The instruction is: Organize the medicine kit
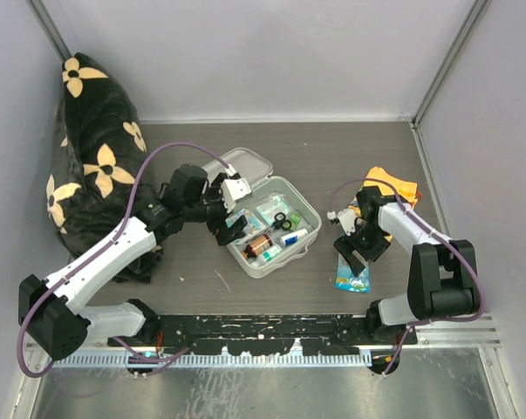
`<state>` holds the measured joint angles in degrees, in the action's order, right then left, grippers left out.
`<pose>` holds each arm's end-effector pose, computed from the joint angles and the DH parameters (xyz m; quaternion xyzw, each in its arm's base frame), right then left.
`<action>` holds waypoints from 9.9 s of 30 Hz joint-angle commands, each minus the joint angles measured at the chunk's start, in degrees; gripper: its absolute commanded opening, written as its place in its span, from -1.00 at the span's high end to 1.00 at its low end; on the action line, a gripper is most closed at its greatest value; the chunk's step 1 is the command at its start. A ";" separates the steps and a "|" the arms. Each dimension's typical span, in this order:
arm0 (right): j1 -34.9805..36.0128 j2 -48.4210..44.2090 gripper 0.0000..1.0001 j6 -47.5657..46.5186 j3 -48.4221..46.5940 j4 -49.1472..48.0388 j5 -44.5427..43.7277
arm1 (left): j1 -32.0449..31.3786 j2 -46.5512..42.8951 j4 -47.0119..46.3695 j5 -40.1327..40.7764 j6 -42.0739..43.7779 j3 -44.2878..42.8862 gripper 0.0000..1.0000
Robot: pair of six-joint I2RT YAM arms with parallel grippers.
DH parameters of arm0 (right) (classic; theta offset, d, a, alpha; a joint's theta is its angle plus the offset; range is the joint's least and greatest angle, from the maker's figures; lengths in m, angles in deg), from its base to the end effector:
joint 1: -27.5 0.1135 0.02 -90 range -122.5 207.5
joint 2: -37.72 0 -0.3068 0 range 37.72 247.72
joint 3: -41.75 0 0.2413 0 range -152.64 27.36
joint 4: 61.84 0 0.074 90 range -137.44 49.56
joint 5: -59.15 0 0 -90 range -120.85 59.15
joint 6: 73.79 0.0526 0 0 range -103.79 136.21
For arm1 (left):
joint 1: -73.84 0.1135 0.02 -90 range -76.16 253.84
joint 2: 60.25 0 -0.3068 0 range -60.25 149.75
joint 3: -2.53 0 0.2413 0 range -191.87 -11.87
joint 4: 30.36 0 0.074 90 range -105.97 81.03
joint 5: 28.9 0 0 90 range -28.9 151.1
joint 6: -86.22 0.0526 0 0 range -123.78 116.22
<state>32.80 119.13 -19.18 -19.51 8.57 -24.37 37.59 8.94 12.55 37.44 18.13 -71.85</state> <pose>0.1981 0.0243 0.2075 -0.3469 0.9362 0.0558 0.0100 0.1875 -0.1636 0.3474 0.5060 0.7240 -0.2364 0.4049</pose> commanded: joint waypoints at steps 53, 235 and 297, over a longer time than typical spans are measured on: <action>3.90 1.38 -0.78 2.96 6.67 -25.95 -5.46 | 0.26 -3.50 -6.67 4.97 3.76 1.81 -0.96; 30.38 -12.45 0.99 -10.41 -33.89 -9.23 30.47 | 18.00 -1.60 -7.50 5.93 -25.07 -5.28 -0.96; 29.85 -14.99 0.99 -5.65 -25.27 -15.65 26.64 | 34.13 27.92 -47.10 -12.32 -73.56 6.25 -0.82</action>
<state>62.94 105.68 -25.44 -44.83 -4.20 2.12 70.20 38.45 -24.41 29.24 -52.45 -66.65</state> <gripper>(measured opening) 0.048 0.946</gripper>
